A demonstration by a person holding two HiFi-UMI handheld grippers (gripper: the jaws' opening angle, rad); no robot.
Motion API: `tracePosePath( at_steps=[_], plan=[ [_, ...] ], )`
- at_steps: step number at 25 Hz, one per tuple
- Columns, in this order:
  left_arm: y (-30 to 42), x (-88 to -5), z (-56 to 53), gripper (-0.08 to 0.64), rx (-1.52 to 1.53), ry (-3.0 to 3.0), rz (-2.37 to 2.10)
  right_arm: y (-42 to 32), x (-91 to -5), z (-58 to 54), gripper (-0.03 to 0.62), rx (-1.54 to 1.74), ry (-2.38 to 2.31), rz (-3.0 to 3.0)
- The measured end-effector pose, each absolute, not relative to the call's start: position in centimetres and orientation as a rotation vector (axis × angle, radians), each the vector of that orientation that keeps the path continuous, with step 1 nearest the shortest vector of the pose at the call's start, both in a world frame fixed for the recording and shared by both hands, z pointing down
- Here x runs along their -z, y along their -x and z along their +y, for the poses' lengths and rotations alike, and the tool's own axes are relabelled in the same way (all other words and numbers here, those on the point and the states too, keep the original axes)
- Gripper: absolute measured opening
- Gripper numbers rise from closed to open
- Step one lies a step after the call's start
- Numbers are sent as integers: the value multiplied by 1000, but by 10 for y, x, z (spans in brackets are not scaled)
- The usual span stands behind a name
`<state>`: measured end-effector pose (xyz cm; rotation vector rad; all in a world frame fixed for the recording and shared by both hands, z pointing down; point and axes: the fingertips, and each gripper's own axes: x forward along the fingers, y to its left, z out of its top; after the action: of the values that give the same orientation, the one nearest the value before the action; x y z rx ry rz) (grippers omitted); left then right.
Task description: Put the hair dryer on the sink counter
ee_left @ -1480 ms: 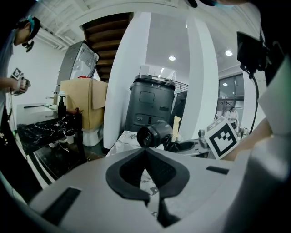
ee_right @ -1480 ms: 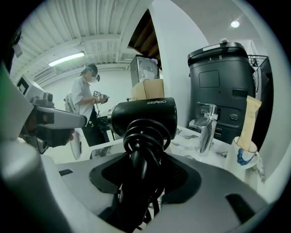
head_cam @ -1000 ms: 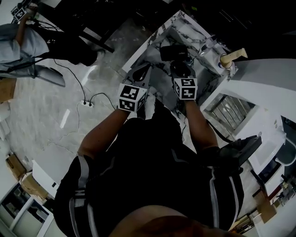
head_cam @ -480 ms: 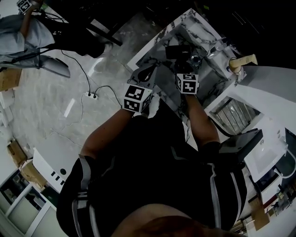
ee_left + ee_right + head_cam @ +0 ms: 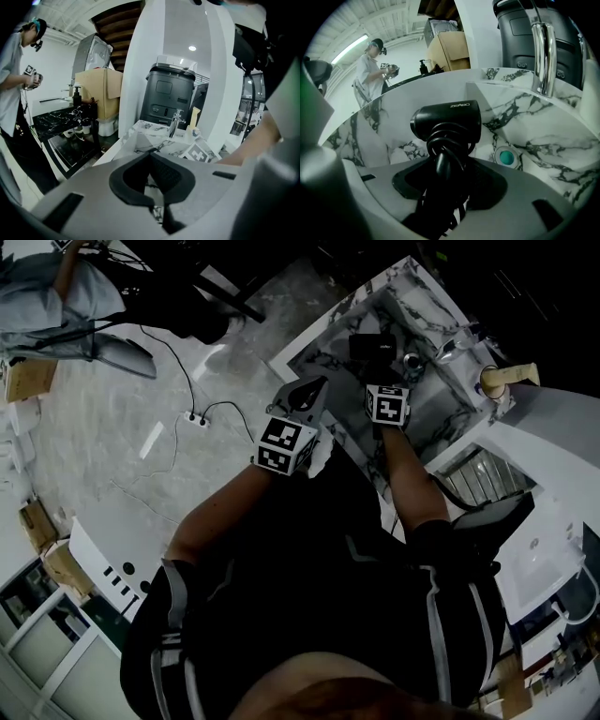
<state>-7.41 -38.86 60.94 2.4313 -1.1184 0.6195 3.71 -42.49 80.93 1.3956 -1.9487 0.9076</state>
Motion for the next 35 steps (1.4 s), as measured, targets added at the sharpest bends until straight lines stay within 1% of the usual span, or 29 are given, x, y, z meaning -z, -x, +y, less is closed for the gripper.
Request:
tracePosePath(
  at_steps=[17, 33, 35],
  plan=[
    [80, -612, -381, 3, -645, -2384, -1171, -38, -852, -420, 225, -987, -1353, -1864],
    [71, -597, -374, 3, -658, -2441, -1140, -35, -854, -423, 229, -964, -1319, -1864],
    [73, -595, -373, 3, -653, -2450, -1131, -32, -850, -423, 250, -948, -1306, -1866]
  ],
)
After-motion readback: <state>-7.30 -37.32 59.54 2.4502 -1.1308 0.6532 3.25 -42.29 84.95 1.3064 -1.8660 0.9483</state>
